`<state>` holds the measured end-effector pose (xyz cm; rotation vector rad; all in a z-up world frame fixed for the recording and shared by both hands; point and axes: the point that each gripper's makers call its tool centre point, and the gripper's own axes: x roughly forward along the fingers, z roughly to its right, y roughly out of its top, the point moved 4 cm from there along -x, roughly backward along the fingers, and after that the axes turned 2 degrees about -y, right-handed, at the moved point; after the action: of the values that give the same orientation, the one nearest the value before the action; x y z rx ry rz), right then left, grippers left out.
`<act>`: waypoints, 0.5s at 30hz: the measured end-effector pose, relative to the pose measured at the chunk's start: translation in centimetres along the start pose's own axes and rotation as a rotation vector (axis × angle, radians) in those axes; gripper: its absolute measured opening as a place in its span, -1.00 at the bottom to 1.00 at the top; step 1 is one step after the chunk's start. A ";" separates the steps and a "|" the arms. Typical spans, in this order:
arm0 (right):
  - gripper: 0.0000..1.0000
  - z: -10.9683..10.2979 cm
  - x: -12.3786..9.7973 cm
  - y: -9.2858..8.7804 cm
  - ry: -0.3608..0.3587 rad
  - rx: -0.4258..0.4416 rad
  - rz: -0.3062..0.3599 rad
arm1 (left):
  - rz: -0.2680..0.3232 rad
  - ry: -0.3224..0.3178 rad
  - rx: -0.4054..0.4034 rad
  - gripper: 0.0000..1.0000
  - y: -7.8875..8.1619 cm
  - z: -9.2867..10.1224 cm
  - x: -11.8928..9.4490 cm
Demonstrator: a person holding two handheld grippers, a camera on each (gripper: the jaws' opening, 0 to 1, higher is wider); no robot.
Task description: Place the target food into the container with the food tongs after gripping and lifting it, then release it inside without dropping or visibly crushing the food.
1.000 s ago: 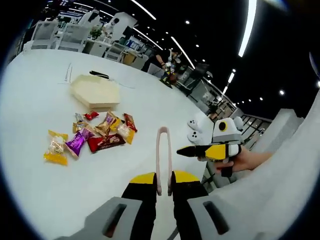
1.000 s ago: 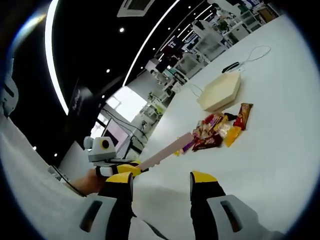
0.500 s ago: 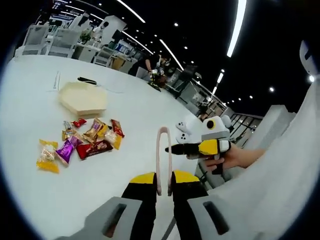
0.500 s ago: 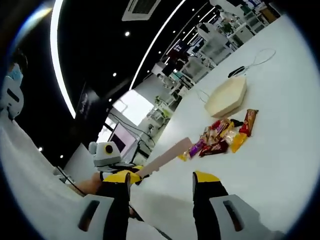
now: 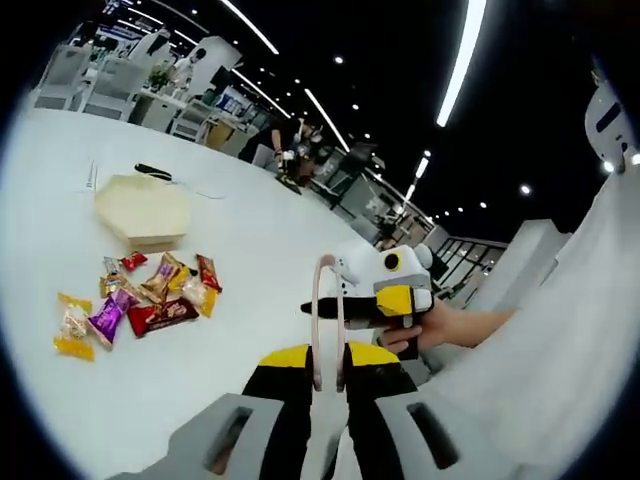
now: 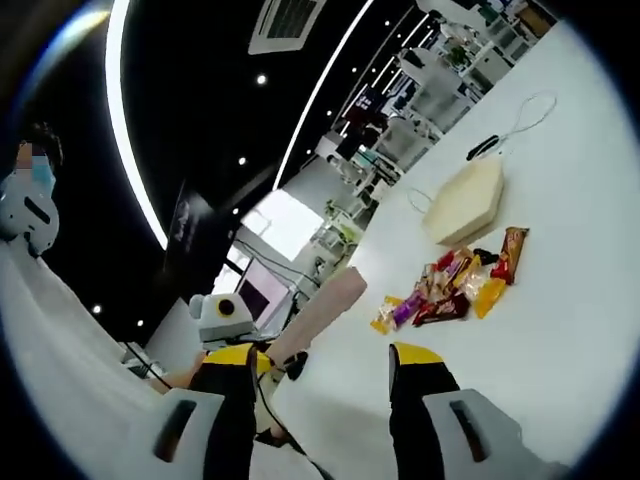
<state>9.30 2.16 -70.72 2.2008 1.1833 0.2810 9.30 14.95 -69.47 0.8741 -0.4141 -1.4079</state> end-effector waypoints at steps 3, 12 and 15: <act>0.04 -0.2 0.1 -0.1 0.021 0.007 -0.006 | -0.011 -0.007 0.006 -0.82 -0.1 0.2 0.0; 0.02 -1.3 0.7 0.2 0.073 0.016 -0.012 | -0.008 -0.037 -0.021 -0.81 -0.3 0.9 -0.2; 0.02 -1.5 0.9 0.2 0.085 0.015 -0.013 | -0.002 -0.043 -0.026 -0.81 -0.3 1.1 -0.2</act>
<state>9.31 3.45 -69.49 2.2126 1.2493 0.3644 8.23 14.82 -68.96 0.8245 -0.4266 -1.4331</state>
